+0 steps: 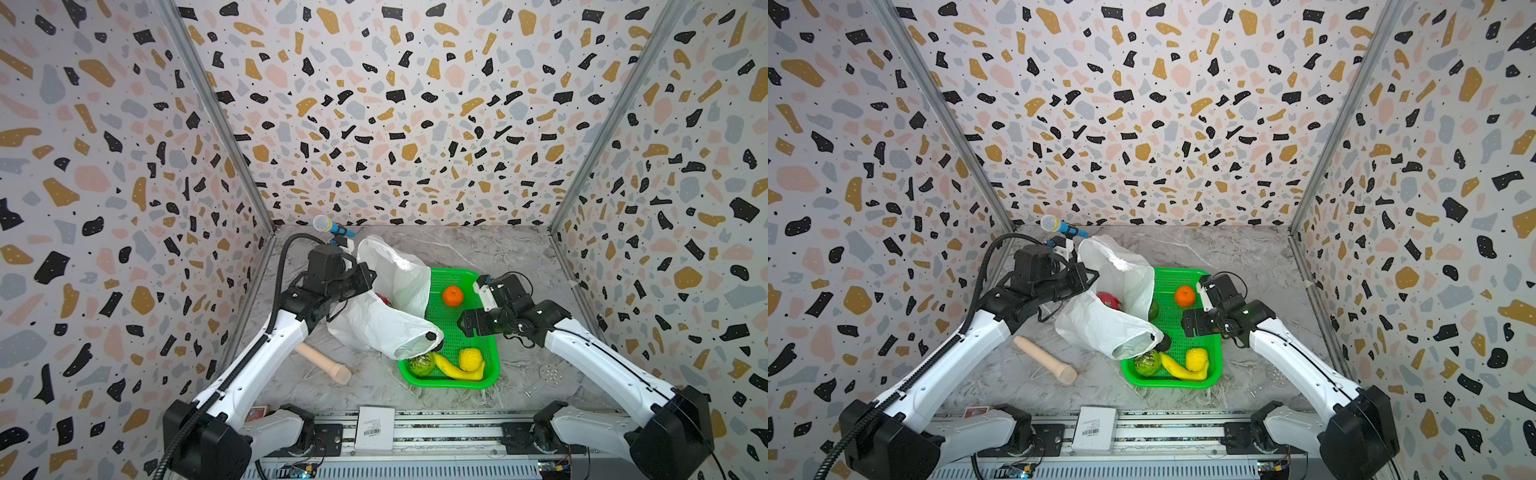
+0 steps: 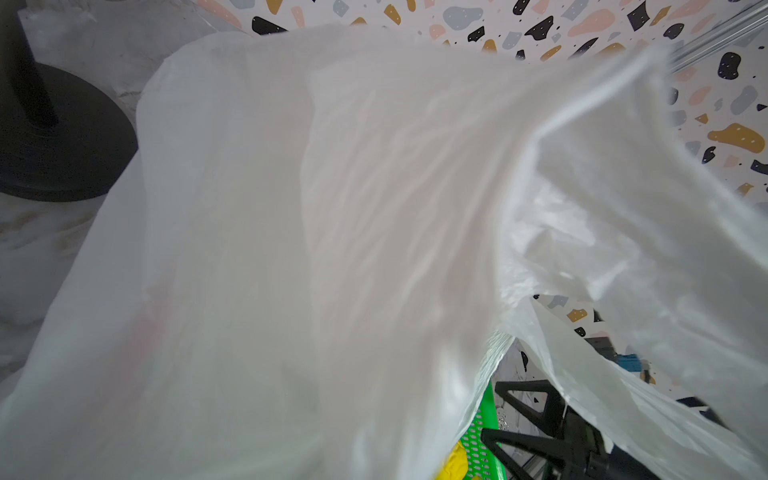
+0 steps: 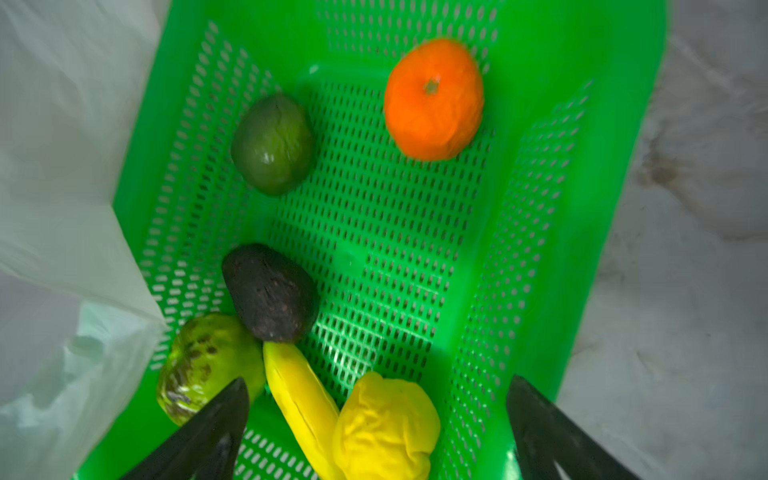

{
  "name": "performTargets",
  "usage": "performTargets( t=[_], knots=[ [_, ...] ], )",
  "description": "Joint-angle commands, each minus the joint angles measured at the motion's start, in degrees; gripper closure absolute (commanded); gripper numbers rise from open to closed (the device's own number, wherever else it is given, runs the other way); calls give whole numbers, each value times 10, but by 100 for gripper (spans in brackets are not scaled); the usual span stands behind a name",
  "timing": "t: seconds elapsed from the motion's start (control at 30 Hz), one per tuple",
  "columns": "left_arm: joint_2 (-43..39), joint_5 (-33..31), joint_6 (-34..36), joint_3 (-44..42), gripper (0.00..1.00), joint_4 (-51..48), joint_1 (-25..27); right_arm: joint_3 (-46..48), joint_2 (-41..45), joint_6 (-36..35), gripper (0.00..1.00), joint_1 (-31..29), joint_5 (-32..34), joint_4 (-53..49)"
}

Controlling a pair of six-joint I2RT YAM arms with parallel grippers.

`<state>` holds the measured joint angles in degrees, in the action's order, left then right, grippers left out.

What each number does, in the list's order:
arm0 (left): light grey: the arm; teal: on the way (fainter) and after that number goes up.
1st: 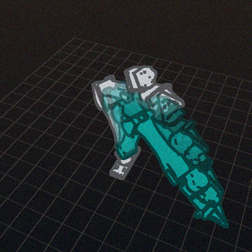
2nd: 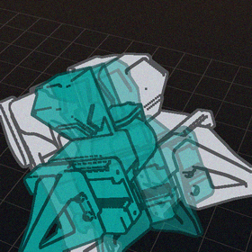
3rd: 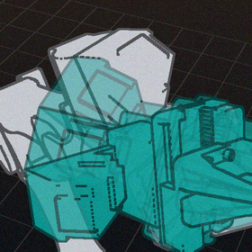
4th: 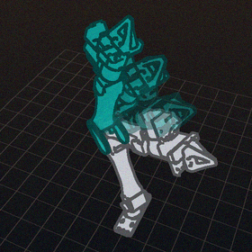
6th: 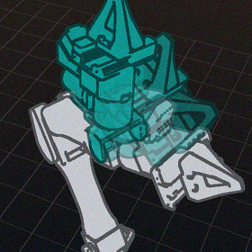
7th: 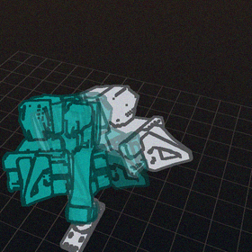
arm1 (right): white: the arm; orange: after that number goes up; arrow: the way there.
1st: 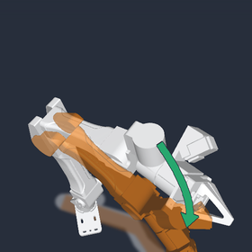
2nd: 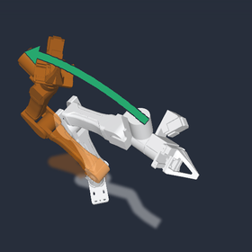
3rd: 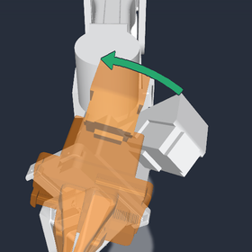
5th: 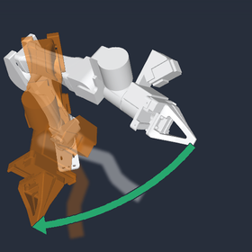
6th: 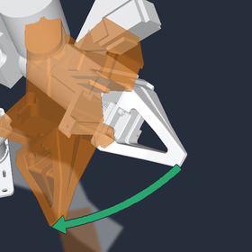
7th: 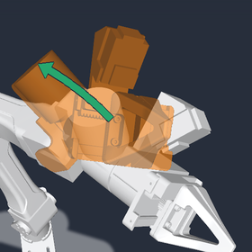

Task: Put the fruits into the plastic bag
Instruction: 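Move the right gripper back into the basket and grasp the yellow fruit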

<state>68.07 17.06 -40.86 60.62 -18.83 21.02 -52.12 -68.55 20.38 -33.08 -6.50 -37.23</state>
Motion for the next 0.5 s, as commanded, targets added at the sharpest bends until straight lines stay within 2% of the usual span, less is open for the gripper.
performTargets(
  t=[0.0,0.17,0.37,0.47],
  knots=[
    [4,1,9,3,100,10,-4,-21,-8,-35,3,-36,36,-72],
    [3,3,7,3,100,10,-3,-7,-49,-20,6,-72,50,-69],
    [-1,0,8,-3,100,11,-3,7,-94,8,12,-107,108,-87],
    [0,-1,6,-3,100,12,-3,14,-109,16,12,-116,116,-83]
  ],
)
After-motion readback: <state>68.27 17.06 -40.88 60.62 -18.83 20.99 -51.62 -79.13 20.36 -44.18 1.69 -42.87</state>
